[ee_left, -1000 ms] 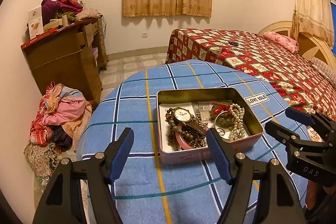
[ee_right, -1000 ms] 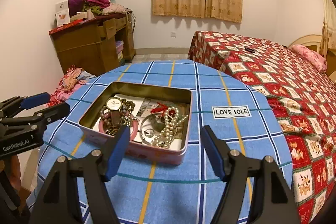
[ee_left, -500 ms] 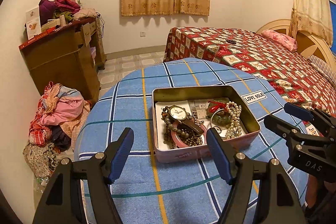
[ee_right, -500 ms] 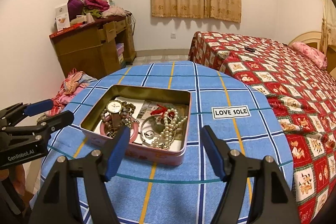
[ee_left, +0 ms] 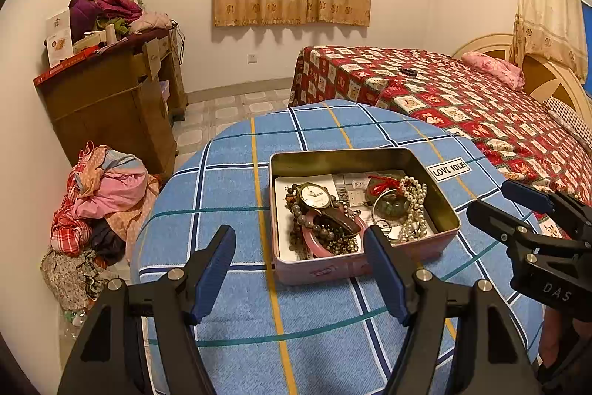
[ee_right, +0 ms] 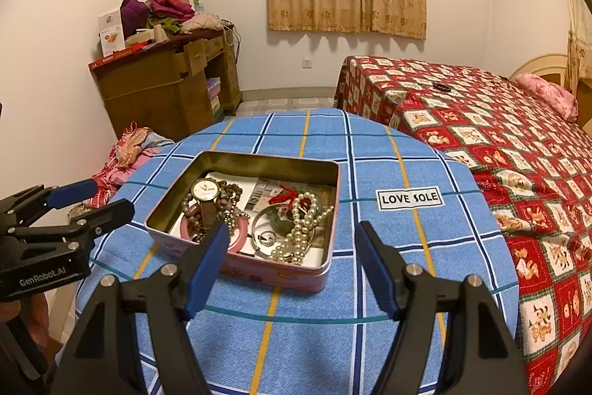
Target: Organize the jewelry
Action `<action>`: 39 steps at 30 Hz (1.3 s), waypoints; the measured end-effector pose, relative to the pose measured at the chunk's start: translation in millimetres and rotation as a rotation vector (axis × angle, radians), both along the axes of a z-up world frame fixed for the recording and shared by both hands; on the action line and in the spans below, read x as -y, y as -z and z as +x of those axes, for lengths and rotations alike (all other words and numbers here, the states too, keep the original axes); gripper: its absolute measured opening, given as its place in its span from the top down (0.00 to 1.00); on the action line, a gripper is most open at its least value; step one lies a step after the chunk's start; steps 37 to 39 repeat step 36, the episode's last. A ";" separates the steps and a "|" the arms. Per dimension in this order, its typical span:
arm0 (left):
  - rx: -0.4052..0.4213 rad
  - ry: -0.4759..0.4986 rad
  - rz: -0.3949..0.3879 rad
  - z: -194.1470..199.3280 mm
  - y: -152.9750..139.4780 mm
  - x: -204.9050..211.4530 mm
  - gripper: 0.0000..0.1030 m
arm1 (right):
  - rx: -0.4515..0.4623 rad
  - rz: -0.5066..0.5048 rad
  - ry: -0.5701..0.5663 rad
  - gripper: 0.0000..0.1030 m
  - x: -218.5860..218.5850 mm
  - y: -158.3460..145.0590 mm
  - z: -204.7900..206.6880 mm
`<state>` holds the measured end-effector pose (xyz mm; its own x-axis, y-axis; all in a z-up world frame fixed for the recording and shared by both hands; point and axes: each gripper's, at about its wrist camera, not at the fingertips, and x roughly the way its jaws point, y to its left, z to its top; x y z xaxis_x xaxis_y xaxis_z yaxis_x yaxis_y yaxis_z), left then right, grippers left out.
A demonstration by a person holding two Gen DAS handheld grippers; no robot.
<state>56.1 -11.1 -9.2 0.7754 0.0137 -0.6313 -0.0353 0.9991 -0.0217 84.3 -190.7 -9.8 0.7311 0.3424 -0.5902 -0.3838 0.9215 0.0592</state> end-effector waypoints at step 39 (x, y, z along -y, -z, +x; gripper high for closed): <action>0.008 -0.035 0.013 0.3 2.2 -1.2 0.29 | -0.007 0.000 -0.003 0.29 -2.0 9.3 -5.5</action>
